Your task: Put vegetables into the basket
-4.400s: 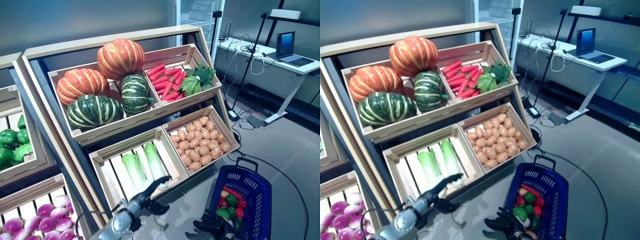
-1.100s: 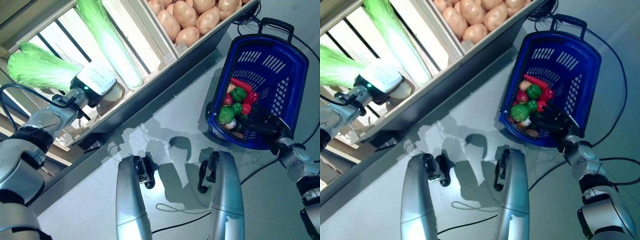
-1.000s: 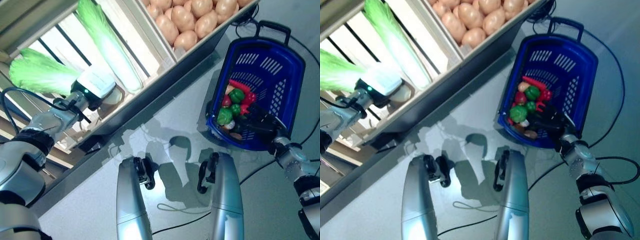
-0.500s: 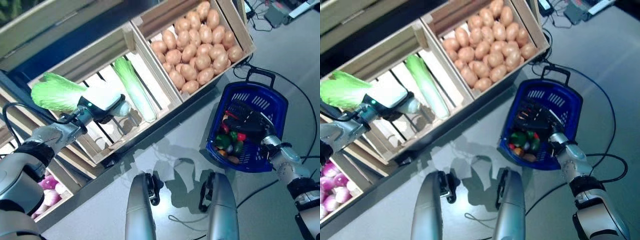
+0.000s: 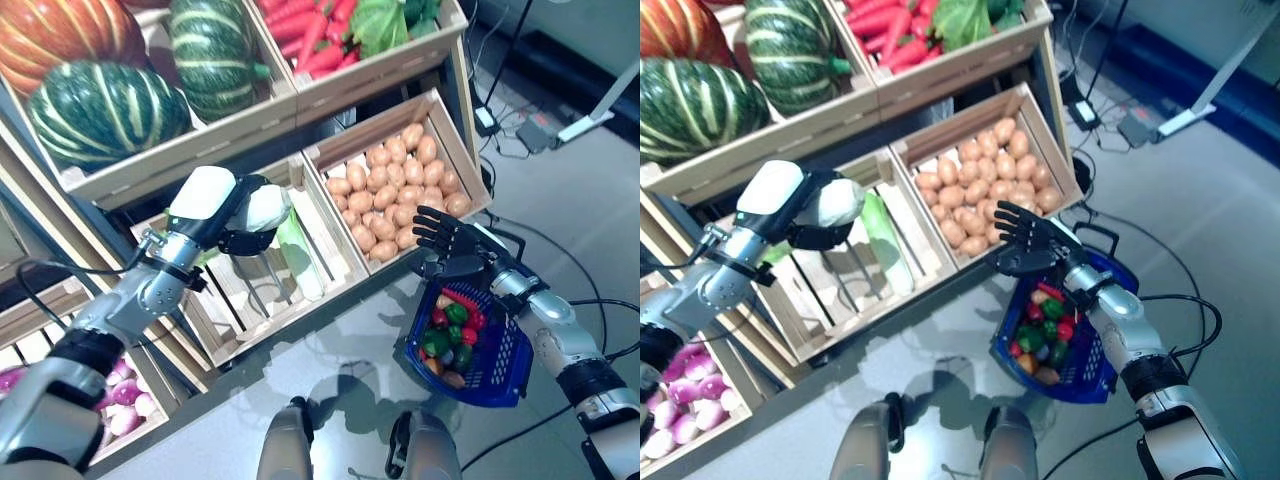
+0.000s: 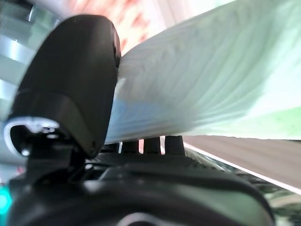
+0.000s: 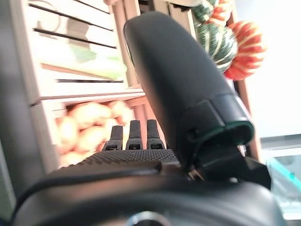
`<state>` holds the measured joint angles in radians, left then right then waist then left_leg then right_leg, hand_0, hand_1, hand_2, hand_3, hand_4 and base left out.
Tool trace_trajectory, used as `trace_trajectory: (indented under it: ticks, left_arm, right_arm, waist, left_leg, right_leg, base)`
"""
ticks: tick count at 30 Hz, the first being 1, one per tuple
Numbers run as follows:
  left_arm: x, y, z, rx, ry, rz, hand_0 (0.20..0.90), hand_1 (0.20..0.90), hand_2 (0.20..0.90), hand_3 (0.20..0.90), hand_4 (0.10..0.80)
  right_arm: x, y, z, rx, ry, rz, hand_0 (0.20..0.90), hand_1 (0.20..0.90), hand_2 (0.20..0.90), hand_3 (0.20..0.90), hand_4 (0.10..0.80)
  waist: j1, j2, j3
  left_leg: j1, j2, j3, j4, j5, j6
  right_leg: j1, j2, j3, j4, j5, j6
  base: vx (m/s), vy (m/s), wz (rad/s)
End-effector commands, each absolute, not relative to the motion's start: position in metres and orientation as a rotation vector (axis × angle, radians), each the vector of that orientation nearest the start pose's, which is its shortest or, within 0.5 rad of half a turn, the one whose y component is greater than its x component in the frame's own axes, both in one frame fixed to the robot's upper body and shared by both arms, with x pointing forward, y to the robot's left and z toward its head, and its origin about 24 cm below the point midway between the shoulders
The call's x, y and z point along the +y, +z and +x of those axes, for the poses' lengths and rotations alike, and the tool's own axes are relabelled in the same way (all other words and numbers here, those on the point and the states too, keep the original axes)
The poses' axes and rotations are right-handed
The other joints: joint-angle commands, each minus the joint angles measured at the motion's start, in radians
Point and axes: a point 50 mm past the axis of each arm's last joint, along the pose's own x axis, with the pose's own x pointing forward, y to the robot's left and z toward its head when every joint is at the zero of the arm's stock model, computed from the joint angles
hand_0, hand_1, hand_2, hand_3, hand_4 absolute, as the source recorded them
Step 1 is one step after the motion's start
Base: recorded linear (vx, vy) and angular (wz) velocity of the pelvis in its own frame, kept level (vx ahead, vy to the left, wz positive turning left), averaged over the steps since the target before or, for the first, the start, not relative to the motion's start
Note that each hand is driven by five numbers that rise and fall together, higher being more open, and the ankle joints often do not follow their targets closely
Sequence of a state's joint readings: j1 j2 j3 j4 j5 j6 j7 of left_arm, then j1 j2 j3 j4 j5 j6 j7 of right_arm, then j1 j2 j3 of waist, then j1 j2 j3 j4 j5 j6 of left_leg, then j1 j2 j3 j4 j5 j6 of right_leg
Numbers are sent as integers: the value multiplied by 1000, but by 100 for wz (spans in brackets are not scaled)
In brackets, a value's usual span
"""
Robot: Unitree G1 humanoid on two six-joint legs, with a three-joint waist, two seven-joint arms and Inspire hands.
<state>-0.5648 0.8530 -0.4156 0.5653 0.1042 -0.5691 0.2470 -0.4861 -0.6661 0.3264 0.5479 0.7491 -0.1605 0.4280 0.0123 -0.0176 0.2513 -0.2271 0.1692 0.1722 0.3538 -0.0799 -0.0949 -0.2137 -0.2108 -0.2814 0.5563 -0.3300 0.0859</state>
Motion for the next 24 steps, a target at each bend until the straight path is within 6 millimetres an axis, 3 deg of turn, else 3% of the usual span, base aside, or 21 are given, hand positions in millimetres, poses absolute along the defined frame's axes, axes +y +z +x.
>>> trace_trajectory:
  ticks: [1, 3, 7, 24]
  left_arm:
    - [245, 190, 325, -662, -77, 579, 300, 300, 300, 300, 400]
    - [233, 176, 328, -620, -142, 373, 300, 300, 300, 300, 400]
    - [212, 169, 333, -601, -183, 224, 300, 300, 300, 300, 400]
    - [156, 150, 329, -552, -353, -23, 300, 300, 300, 300, 400]
  right_arm:
    - [-213, 105, 335, -83, 522, -2, 900, 900, 900, 900, 800]
    - [-201, 97, 339, -11, 554, -5, 900, 900, 900, 900, 800]
    - [-183, 97, 342, 47, 626, 73, 900, 900, 900, 900, 800]
    - [-129, 106, 348, 138, 766, 32, 900, 900, 900, 900, 800]
  waist:
    - [4, -3, -197]
    - [7, -8, -225]
    - [0, -12, -257]
    - [-1, -30, -269]
  left_leg:
    - [194, -81, 28, -181, -66, 86]
    - [266, -86, 29, -304, -15, 76]
    - [330, -79, 40, -414, 20, 58]
    - [373, -76, 38, -441, 8, 64]
  right_leg:
    - [183, 46, -5, -394, 196, -12]
    - [253, 74, -1, -503, 243, -7]
    - [310, 105, 8, -600, 273, -5]
    - [362, 137, 13, -644, 277, -30]
  base:
    - [201, -48, -7]
    - [165, -62, -7]
    - [103, -61, -7]
    - [40, -37, -2]
